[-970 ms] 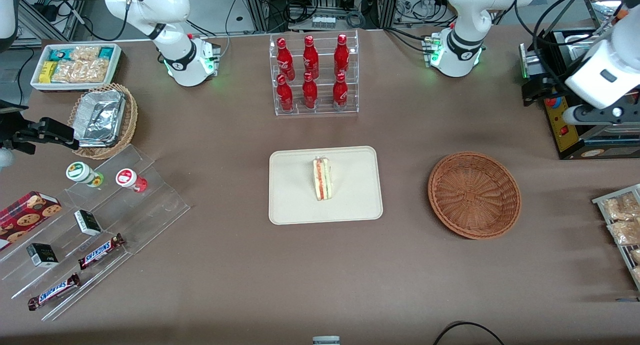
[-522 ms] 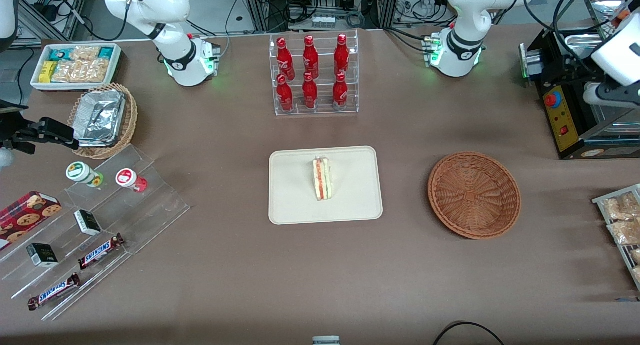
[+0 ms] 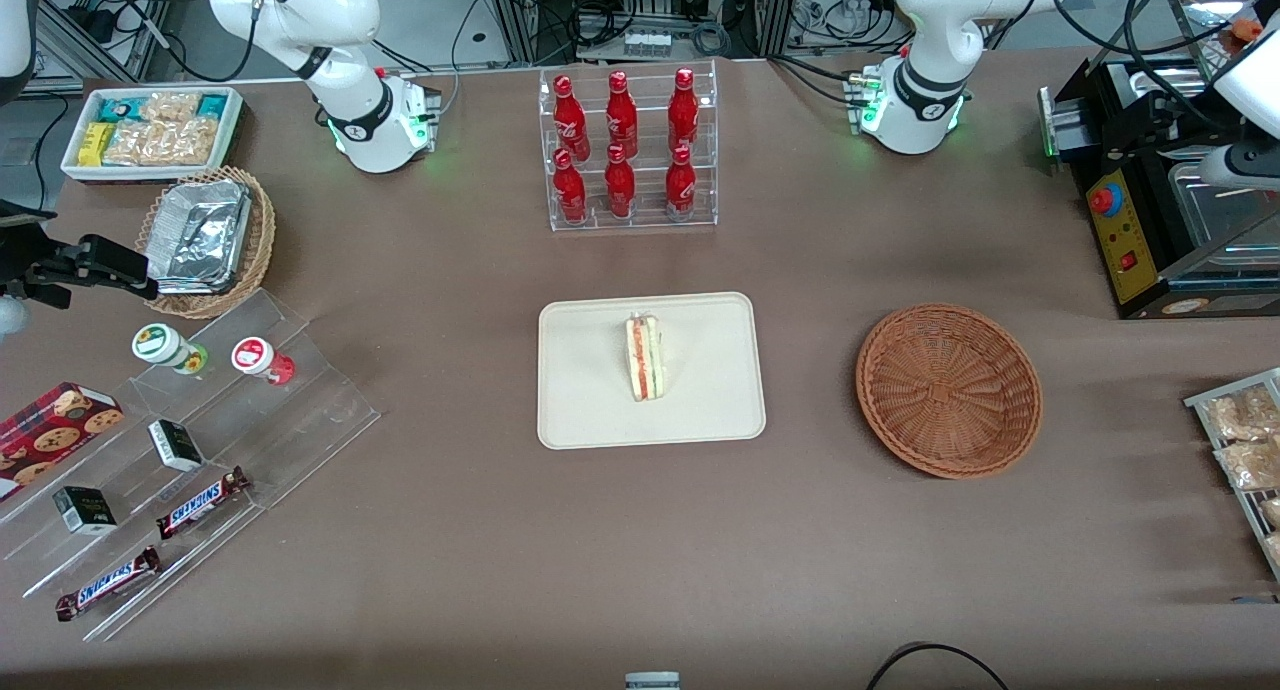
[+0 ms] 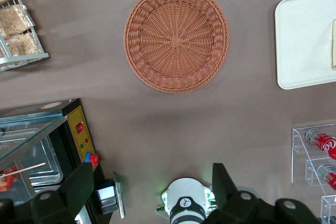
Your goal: Place sandwich from basket to tray
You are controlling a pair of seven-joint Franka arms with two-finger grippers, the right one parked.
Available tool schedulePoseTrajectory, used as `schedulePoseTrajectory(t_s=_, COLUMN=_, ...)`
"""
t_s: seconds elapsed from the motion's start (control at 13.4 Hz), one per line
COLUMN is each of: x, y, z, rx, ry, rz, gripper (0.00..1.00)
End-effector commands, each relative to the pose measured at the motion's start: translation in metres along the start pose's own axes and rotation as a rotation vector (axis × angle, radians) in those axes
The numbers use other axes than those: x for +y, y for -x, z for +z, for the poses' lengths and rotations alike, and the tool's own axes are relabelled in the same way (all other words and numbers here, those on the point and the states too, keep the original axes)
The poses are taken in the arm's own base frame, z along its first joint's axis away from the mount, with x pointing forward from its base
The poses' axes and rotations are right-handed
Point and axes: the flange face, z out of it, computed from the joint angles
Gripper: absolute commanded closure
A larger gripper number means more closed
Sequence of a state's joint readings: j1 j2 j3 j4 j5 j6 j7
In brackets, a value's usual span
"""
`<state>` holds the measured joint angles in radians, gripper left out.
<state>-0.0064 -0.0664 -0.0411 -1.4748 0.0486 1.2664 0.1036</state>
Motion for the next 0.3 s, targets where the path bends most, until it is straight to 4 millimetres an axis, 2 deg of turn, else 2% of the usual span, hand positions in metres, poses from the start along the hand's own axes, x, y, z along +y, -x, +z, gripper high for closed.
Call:
schedulePoseTrajectory(t_s=0.0, x=-0.0049, y=-0.0009, z=0.0031, rx=0.006, ry=-0.005, rz=0.001, gripper=0.00)
schedulePoseTrajectory(t_s=0.22, x=-0.0011, y=-0.0060, z=0.0000, rx=0.013, ry=-0.006, rz=-0.005, gripper=0.00)
